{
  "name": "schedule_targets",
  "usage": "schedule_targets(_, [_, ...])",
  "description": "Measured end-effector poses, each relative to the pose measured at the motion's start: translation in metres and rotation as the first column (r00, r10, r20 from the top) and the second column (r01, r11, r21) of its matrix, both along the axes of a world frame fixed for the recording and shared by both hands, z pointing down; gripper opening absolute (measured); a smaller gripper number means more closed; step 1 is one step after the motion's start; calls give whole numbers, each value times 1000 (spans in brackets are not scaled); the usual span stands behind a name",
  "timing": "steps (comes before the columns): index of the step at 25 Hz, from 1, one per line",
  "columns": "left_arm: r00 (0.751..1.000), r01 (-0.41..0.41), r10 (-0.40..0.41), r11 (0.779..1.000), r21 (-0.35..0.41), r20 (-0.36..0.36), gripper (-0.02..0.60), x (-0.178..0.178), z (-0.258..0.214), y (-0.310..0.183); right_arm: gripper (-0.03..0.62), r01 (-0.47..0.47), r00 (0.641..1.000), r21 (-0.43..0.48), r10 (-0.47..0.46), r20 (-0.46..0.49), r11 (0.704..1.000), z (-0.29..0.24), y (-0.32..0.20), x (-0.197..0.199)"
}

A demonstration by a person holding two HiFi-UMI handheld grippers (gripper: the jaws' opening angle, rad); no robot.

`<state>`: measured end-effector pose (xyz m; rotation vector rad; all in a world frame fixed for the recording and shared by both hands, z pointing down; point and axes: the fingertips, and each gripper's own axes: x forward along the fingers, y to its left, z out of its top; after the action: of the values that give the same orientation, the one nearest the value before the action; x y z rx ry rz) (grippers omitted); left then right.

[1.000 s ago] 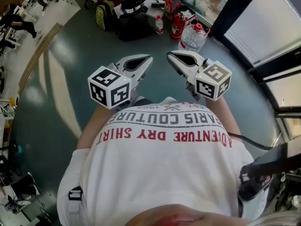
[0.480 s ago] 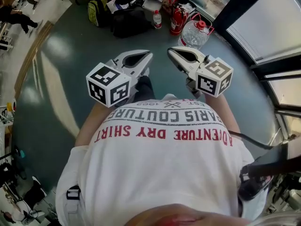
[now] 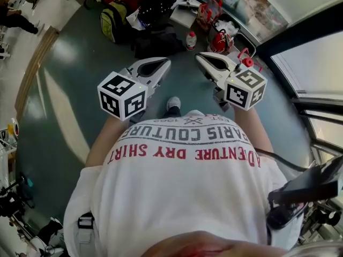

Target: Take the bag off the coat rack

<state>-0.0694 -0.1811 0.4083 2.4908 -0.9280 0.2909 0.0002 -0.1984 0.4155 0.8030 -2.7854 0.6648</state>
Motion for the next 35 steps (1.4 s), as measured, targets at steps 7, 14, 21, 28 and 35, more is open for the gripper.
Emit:
schedule_targets(7, [999, 30, -31, 996, 81, 7, 2, -70, -31, -116, 2, 9, 1000, 62, -9, -12, 998, -37, -117, -61])
schedule_targets(14, [997, 62, -56, 992, 109, -61, 2, -94, -52, -155, 2, 27, 1000, 102, -28, 8, 994, -66, -159, -83])
schedule_targets(21, [991, 134, -129, 983, 129, -45, 2, -112, -47, -206, 2, 104, 994, 98, -108, 31, 990, -64, -220, -113])
schedule_targets(28, [971, 232, -229, 972, 44, -64, 2, -142, -35, -287, 2, 156, 987, 74, -159, 33, 985, -51, -311, -140])
schedule_targets(35, [974, 223, -219, 971, 82, -59, 2, -127, -32, -389, 2, 144, 988, 23, -145, 45, 989, -32, -416, -128])
